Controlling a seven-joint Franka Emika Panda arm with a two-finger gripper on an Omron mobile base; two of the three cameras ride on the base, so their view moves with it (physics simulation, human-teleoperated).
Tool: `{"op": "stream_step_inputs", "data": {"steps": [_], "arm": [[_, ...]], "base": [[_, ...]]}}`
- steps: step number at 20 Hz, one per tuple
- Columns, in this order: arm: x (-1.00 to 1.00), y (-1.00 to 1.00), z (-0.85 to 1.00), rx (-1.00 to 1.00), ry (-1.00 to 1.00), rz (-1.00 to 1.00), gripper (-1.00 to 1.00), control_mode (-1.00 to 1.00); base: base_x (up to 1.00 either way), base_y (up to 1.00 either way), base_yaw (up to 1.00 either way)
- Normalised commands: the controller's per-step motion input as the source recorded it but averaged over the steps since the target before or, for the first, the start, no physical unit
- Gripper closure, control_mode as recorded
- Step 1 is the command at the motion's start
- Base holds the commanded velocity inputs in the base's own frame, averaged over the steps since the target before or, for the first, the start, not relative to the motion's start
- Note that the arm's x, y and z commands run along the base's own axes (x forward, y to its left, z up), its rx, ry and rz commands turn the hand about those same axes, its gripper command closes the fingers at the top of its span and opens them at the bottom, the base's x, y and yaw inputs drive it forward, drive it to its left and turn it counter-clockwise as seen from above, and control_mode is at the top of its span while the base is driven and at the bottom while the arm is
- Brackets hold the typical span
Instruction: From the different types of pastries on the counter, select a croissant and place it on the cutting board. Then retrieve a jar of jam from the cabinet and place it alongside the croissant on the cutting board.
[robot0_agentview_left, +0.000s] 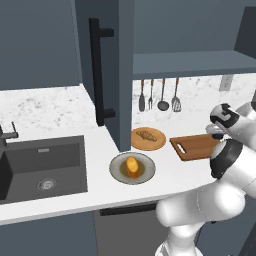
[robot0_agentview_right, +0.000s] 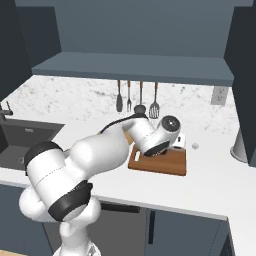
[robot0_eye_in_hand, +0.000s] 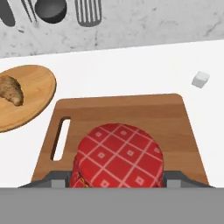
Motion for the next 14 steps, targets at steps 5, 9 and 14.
{"op": "stream_step_inputs", "data": {"steps": [5, 9, 14], "arm": [[0.01, 0.00, -0.80, -0.15, 0.10, 0.00, 1.00, -1.00], [0.23, -0.04, 0.00, 0.00, 0.00, 0.00, 1.00, -1.00], [0.57, -0.15, 0.00, 0.00, -0.11, -0.02, 1.00, -1.00]], "base": [[0.00, 0.00, 0.00], [0.00, 0.00, 0.00], [0.00, 0.00, 0.00]]}}
